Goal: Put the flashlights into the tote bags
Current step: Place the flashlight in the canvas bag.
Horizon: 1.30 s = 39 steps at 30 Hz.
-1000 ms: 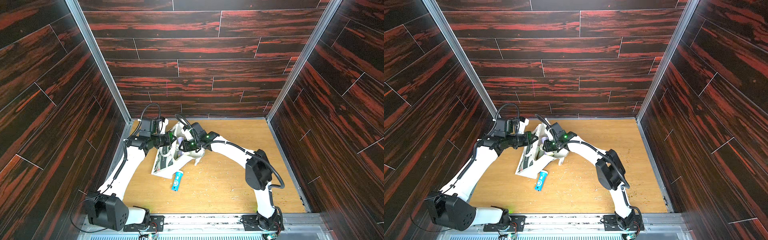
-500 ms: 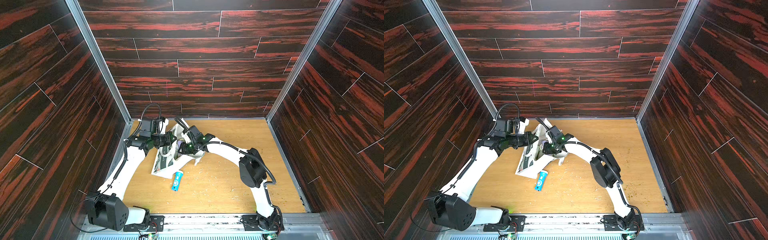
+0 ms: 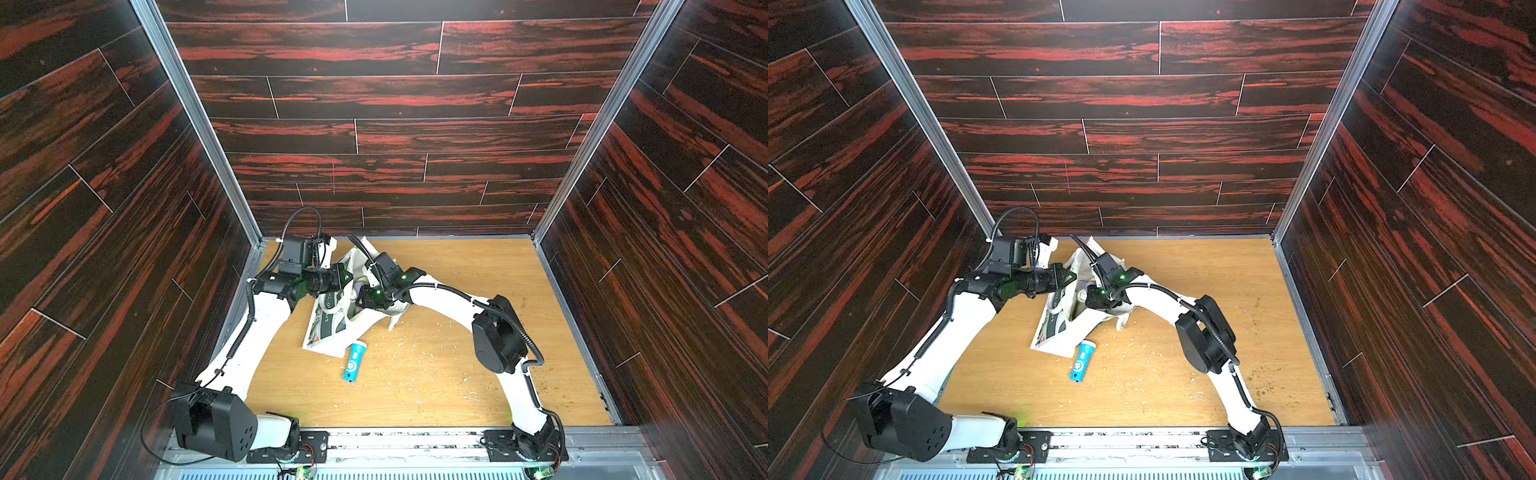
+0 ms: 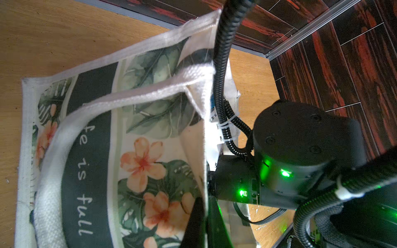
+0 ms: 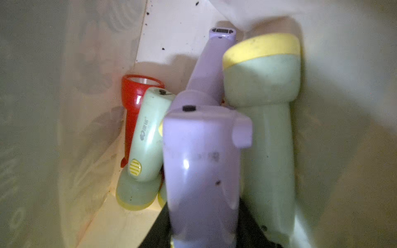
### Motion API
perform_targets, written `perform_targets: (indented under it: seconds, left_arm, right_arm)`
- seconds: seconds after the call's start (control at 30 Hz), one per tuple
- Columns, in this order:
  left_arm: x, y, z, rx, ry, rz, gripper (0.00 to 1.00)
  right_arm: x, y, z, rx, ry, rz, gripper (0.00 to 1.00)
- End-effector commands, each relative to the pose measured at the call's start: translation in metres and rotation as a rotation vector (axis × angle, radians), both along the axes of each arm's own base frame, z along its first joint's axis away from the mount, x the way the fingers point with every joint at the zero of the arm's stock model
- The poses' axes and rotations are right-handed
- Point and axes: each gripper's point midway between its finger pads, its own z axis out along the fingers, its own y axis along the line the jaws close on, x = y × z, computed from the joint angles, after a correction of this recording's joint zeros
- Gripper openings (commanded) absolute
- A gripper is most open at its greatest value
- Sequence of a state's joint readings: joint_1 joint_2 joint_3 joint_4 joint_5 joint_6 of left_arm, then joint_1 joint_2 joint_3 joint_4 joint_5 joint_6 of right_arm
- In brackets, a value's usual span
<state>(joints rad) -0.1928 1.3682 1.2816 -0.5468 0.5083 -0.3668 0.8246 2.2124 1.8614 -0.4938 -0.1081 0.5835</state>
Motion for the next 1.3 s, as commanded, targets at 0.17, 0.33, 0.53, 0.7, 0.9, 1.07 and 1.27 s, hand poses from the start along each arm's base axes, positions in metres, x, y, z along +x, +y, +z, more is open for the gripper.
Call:
perform_targets:
  seconds: [0.17,0.33,0.53,0.7,0.9,1.07,1.27]
  left_arm:
    - [-0.006,-0.007,0.021,-0.022,-0.069,-0.043,0.00]
    - [-0.006,-0.006,0.021,-0.014,-0.071,-0.040,0.00]
    - [-0.004,0.006,0.017,0.047,-0.071,0.012,0.00]
    - [-0.001,0.028,0.006,0.150,-0.039,0.111,0.00]
    - [0.004,0.047,0.001,0.232,-0.045,0.191,0.00]
    - [0.009,0.064,-0.004,0.315,-0.032,0.258,0.00]
    - [0.010,0.089,-0.009,0.425,-0.020,0.356,0.00]
  right_arm:
    - [-0.001,-0.010,-0.009,-0.054,0.016,-0.028,0.61]
    - [0.003,-0.016,0.007,-0.048,-0.032,-0.045,0.79]
    - [0.007,-0.025,0.055,-0.026,-0.128,-0.062,0.83]
    - [0.005,-0.044,0.100,-0.011,-0.216,-0.105,0.82]
    - [-0.010,-0.071,0.134,0.034,-0.264,-0.171,0.81]
    - [-0.030,-0.088,0.150,0.069,-0.277,-0.203,0.80]
    - [-0.077,-0.084,0.136,0.051,-0.252,-0.169,0.78]
